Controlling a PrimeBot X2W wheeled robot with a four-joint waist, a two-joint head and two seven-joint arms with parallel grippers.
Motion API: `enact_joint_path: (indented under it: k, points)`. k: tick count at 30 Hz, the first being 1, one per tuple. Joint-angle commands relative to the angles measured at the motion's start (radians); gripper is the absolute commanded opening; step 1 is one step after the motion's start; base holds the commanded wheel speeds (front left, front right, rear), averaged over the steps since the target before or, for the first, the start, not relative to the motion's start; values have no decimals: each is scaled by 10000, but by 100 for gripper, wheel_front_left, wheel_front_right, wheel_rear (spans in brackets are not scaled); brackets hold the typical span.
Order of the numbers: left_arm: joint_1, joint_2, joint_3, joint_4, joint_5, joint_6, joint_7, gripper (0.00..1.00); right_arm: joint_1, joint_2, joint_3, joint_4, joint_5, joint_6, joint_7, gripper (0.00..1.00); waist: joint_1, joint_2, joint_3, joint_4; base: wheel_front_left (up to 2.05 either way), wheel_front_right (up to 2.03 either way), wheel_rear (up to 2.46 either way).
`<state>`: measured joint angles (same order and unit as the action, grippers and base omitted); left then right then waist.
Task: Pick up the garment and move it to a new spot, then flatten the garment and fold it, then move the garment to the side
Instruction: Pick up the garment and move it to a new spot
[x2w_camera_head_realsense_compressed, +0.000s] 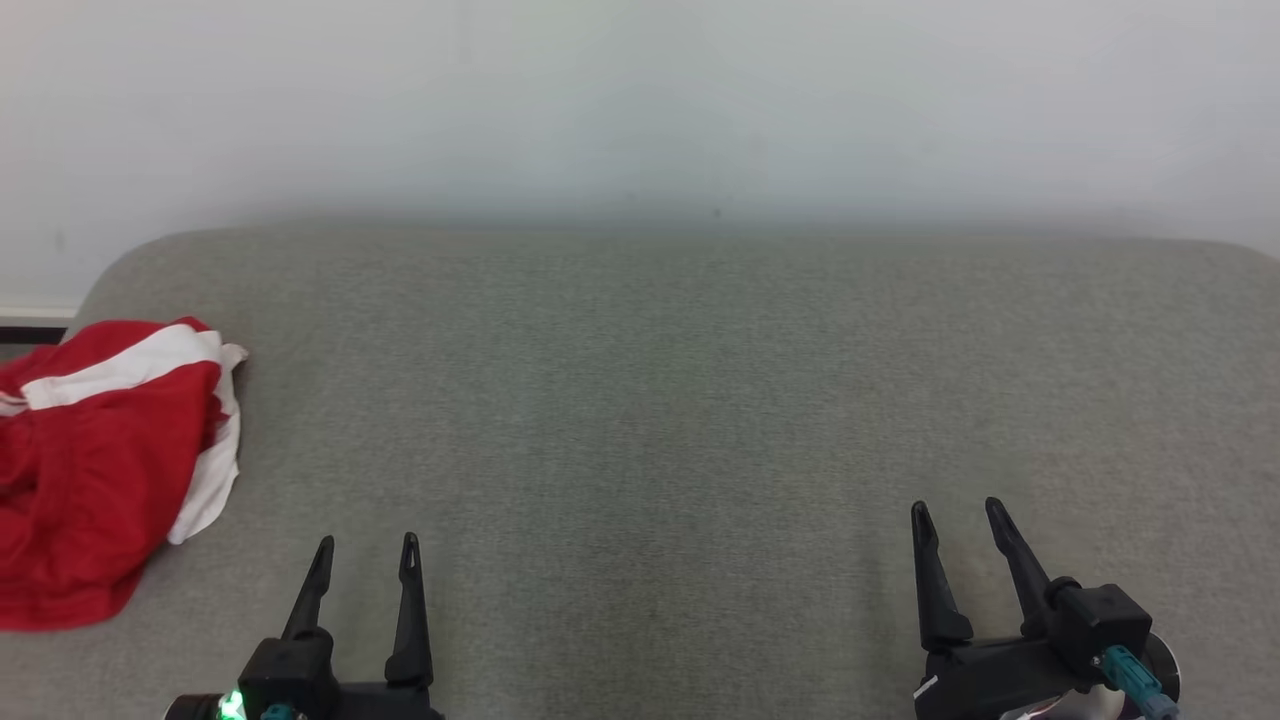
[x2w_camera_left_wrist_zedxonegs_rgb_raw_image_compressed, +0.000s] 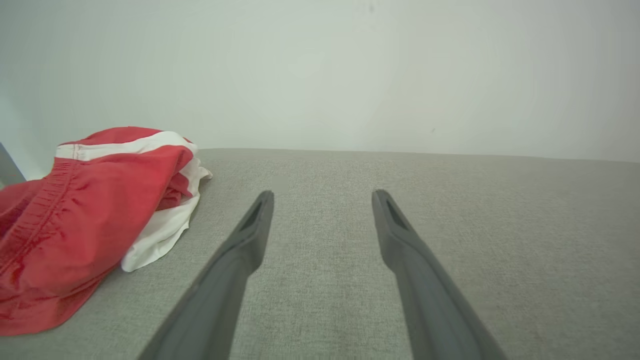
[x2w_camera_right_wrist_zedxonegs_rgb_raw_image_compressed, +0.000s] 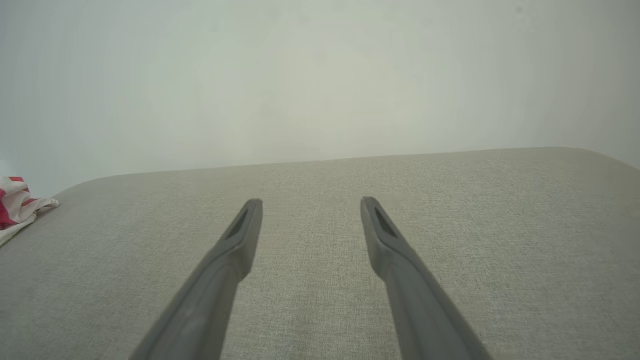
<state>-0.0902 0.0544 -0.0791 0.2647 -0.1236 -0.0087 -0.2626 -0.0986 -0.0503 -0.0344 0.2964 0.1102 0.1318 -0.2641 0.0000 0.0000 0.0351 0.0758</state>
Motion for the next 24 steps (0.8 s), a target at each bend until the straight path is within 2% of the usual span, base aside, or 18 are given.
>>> enact_joint_path:
  k: [1,24]
  points:
    - [-47,-23,2,43,-35,24,-35,100,116,4,-23,12,11,-21,-7,100,0,0,-97,419,0,0,0]
    - [451,27,542,246,10,-24,-35,100,330,4,353,120,117,-21,-7,100,0,0,-385,3757,0,0,0]
